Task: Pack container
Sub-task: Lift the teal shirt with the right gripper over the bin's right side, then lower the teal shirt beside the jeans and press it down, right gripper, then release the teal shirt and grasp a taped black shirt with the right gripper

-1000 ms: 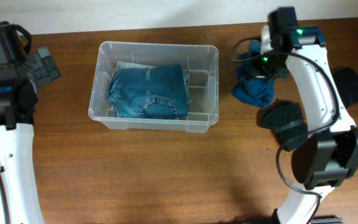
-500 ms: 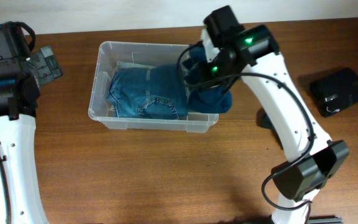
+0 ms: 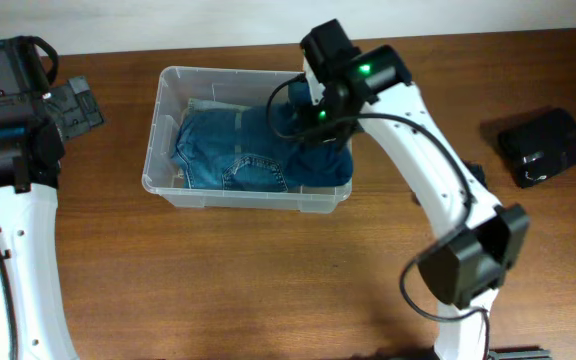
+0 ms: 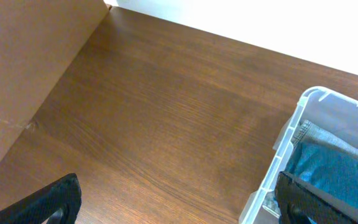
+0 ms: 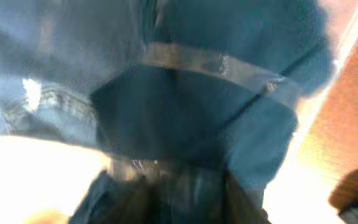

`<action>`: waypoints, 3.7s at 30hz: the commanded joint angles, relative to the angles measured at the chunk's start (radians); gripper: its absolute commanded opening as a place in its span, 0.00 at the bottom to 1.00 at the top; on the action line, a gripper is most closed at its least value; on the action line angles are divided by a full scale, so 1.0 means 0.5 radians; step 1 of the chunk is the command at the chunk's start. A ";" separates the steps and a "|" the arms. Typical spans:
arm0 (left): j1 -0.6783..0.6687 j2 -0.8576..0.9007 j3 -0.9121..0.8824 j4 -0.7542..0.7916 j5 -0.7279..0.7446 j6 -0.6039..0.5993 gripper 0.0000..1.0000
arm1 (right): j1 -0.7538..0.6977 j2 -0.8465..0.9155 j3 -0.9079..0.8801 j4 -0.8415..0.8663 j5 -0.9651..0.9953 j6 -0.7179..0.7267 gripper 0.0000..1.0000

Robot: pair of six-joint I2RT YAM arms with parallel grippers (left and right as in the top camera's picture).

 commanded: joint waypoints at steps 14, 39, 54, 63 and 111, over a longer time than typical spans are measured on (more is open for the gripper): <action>0.008 0.008 0.024 -0.003 0.069 -0.025 0.99 | 0.040 0.026 0.054 0.015 -0.004 0.010 0.13; 0.008 0.010 0.024 -0.003 0.069 -0.025 1.00 | 0.043 0.062 -1.045 0.953 -0.110 0.027 0.04; 0.008 0.018 0.024 -0.003 0.069 -0.025 0.99 | 0.039 0.037 -1.122 1.139 -0.086 0.014 0.05; 0.008 0.018 0.024 -0.004 0.069 -0.024 0.99 | 0.043 -0.057 -0.741 0.876 -0.043 -0.044 0.25; 0.008 0.018 0.024 -0.024 0.095 -0.025 0.99 | -0.308 0.135 0.753 -0.520 -0.042 -0.093 0.77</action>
